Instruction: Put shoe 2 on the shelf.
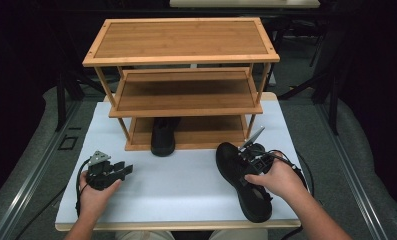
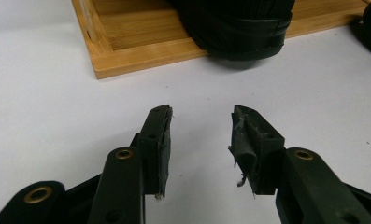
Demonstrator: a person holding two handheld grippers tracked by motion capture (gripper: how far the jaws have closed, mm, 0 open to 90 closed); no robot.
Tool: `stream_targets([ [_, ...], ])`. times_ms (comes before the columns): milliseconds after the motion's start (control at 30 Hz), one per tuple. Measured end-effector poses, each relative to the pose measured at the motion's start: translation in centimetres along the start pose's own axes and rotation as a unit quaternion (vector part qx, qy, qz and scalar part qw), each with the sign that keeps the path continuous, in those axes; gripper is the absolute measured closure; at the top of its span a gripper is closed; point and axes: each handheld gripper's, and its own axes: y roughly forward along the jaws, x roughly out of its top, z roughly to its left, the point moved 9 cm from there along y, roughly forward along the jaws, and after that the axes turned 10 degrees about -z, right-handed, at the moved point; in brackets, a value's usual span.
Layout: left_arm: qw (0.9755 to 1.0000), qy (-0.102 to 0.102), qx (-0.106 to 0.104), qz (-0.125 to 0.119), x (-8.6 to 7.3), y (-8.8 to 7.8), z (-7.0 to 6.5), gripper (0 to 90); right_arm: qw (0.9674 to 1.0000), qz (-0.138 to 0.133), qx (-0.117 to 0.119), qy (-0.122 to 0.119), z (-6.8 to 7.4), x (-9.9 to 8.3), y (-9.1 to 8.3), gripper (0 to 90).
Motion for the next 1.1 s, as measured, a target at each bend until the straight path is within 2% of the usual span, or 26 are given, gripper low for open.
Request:
stream_targets([
  [133, 1.0, 0.0, -0.002, 0.002, 0.0, 0.0, 0.0, 57.7, 1.0, 0.0, 0.002, -0.002, -0.1, -0.1, 0.2, 66.0],
  [200, 1.0, 0.001, -0.001, 0.002, -0.1, 0.0, 0.0, 57.7, 1.0, 0.0, 0.009, 0.002, 0.0, -0.1, 0.2, 72.7],
  [400, 1.0, 0.001, -0.001, 0.002, 0.0, 0.0, 0.0, 57.8, 0.9998, -0.005, 0.017, -0.005, 0.3, -0.2, 0.1, 83.4],
  [800, 1.0, 0.002, 0.0, 0.002, 0.0, 0.0, 0.0, 57.7, 0.9997, -0.02, 0.006, -0.015, 0.7, -0.1, -0.3, 85.6],
  [833, 1.0, 0.001, 0.0, 0.003, 0.0, 0.0, 0.0, 57.7, 0.9996, -0.023, 0.0, -0.017, 0.6, 0.0, -0.3, 85.6],
  [1100, 1.0, 0.001, 0.0, 0.002, 0.0, 0.0, 0.0, 57.7, 0.9993, -0.035, -0.004, -0.016, 0.5, 0.9, -1.3, 85.8],
])
